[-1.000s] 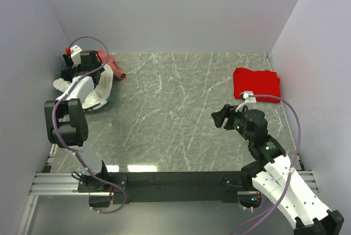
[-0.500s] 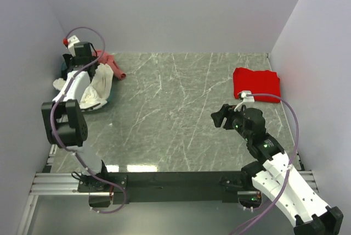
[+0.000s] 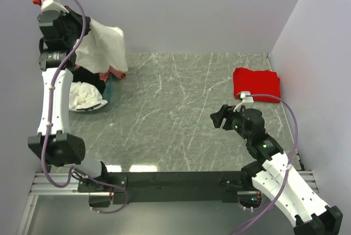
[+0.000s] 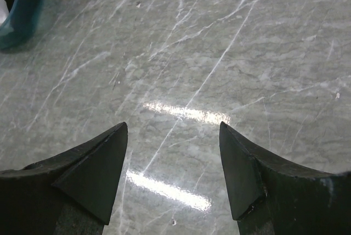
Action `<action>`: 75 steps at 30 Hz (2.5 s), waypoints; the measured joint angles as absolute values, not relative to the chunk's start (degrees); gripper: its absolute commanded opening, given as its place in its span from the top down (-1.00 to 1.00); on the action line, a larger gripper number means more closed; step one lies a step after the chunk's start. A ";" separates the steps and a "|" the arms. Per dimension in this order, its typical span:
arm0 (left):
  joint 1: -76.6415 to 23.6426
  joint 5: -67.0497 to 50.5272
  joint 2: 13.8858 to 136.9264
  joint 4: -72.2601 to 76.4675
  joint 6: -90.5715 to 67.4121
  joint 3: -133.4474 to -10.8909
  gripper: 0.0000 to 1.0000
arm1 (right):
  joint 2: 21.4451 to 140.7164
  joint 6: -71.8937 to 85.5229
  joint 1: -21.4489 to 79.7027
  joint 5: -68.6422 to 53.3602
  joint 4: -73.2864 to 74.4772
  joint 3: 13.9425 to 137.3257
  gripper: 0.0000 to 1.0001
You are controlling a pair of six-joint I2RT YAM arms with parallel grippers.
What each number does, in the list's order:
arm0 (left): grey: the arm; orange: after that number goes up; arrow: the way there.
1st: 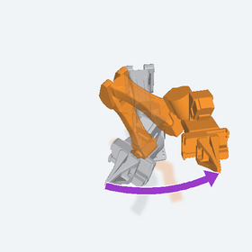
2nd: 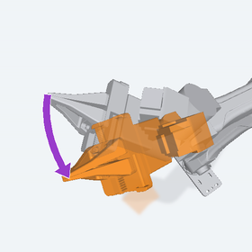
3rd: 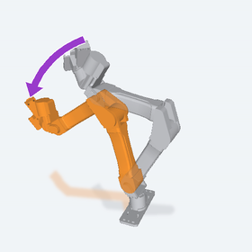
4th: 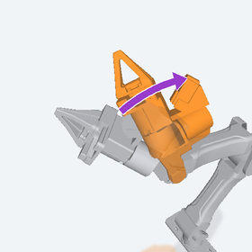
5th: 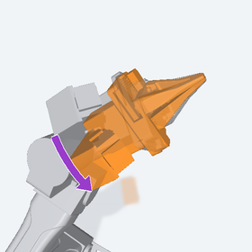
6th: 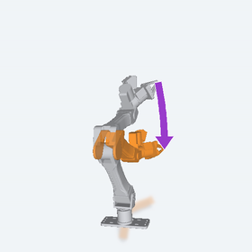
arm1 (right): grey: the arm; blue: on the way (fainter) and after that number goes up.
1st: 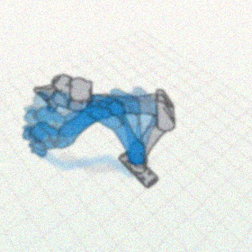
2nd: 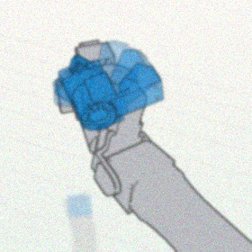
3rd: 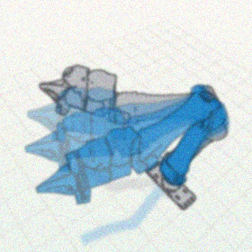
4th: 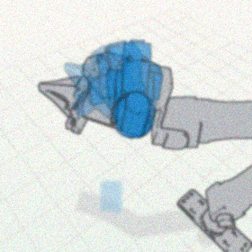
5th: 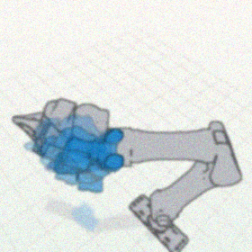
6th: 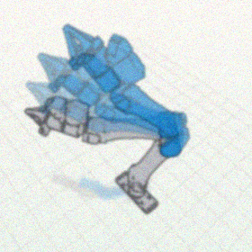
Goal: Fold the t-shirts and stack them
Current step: Grab the tshirt from the pile, then move the tshirt to the center of the board
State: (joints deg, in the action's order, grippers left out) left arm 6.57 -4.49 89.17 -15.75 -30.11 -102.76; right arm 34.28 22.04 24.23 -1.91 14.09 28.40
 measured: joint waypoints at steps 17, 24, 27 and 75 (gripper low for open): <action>-6.87 -42.72 75.50 -1.58 -46.26 -99.94 0.99 | 35.09 22.06 24.23 -1.28 14.20 28.18 -0.49; -14.50 -41.67 71.16 -0.91 -44.45 -77.76 0.02 | 34.22 22.72 24.23 -0.01 15.49 28.93 -0.49; -14.70 -24.75 70.76 -7.68 -40.18 -67.02 -0.20 | 33.06 22.98 24.23 0.47 15.92 28.93 -0.49; -67.51 23.70 92.16 -2.92 -55.16 -43.90 0.99 | 76.27 27.03 31.00 7.01 0.62 35.09 1.00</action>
